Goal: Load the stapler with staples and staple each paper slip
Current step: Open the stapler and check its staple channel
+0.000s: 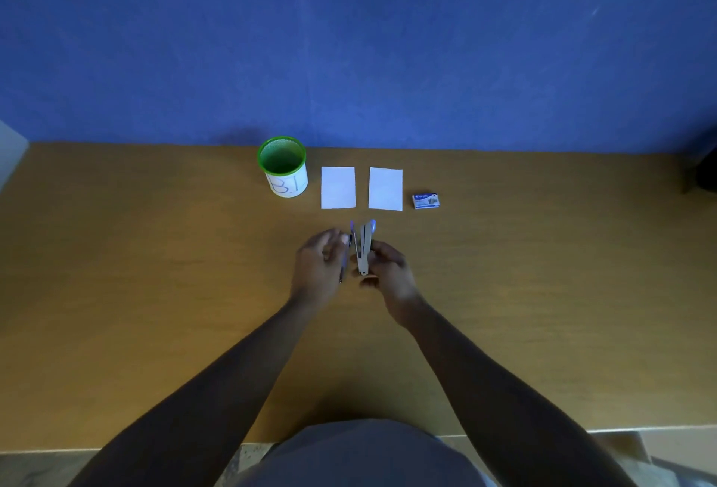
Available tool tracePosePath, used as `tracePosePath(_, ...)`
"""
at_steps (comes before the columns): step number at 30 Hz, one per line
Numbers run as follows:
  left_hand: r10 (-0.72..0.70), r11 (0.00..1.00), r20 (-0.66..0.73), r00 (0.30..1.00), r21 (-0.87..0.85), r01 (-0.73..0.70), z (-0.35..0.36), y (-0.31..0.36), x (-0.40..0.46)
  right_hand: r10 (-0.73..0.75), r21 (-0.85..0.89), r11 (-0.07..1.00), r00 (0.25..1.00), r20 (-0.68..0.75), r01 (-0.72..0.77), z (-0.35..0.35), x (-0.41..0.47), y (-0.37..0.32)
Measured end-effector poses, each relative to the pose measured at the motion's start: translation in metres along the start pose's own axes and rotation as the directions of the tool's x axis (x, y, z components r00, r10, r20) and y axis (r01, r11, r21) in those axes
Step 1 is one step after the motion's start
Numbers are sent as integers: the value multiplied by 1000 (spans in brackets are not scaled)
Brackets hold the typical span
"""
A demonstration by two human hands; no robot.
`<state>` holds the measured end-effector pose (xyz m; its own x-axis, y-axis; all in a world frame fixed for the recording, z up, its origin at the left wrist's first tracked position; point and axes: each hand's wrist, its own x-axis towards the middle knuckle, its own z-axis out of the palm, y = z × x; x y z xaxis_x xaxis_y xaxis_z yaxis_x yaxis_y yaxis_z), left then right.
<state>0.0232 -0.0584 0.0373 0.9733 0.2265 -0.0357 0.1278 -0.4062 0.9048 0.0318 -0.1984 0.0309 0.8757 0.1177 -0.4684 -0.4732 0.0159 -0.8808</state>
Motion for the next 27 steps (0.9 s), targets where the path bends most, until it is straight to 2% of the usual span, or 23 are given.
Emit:
tracePosePath(2,-164,966,25,986,-197,166,5,6,3,-9,36,999,1000,29,8,3,-2,-3)
tracePosePath(4,-178,946,55,982,-264,187,10,12,4,-15,47,999,999,47,13,7,-4,-6)
tracePosePath(8,-176,960,1,984,-220,172,20,19,1,-64,49,997,997,-40,66,17,-3,-8)
tracePosePath(14,-249,927,-5,968,-290,237,24,22,0,-148,-249,964,969,-197,97,22,-2,-11)
tracePosePath(18,-329,902,-54,943,-312,297,29,28,1,-178,-343,935,957,-227,93,28,-3,-16)
tracePosePath(27,-361,900,-126,924,-306,310,31,33,8,-159,-347,937,926,-342,33,39,-3,-28)
